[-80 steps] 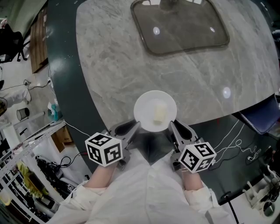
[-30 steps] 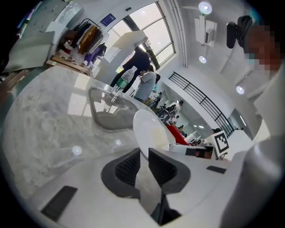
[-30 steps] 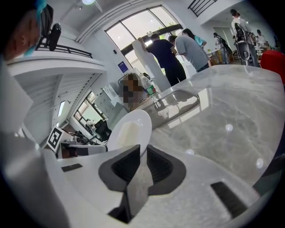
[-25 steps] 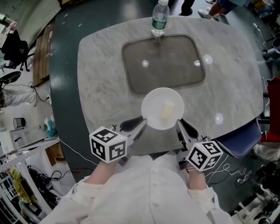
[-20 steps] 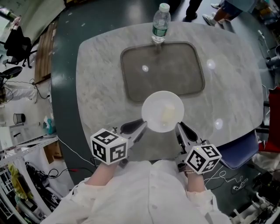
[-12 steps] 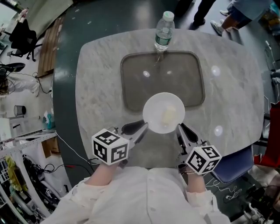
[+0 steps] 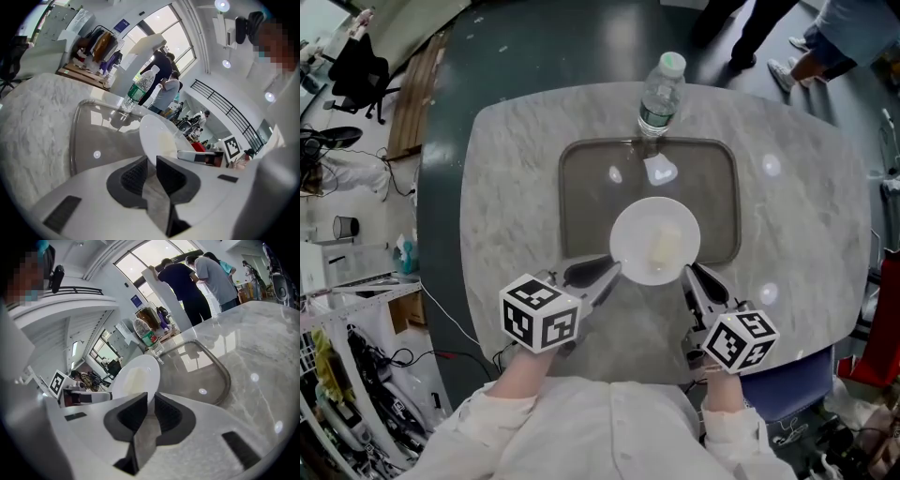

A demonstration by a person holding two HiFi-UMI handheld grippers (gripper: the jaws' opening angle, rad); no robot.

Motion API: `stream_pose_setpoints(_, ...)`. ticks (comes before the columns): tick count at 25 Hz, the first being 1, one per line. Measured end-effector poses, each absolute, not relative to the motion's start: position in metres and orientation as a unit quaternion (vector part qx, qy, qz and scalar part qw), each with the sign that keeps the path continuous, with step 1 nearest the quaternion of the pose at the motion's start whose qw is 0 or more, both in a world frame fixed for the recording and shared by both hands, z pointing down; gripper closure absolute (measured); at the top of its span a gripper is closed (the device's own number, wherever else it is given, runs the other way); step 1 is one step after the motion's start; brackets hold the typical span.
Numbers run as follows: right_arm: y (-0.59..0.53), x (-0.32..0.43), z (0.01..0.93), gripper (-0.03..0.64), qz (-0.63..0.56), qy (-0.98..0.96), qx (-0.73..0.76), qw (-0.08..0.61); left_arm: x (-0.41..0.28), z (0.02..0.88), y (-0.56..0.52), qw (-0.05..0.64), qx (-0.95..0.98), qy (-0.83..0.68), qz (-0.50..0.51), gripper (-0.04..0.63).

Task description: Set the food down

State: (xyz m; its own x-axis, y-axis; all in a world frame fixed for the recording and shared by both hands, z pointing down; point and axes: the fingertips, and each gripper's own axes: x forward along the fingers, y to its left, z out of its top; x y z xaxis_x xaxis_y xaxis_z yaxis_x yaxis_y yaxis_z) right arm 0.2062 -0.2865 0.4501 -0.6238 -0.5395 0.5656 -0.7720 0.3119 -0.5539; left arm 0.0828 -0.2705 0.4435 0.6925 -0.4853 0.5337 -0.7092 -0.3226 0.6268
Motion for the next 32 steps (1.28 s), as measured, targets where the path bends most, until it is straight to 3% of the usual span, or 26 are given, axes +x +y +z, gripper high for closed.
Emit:
stream_pose_setpoints(10, -0.332, 0.208, 0.474, 0.577, 0.428, -0.798, 0.397, 0.149, 0.086, 0.465, -0.315, 0.447, 0.803, -0.367, 0.142, 0.531)
stream_pose_setpoints(32, -0.345, 0.202, 0.501, 0.577, 0.383, -0.798, 0.387, 0.26, 0.084, 0.499, -0.325, 0.46, 0.792, -0.353, 0.194, 0.531)
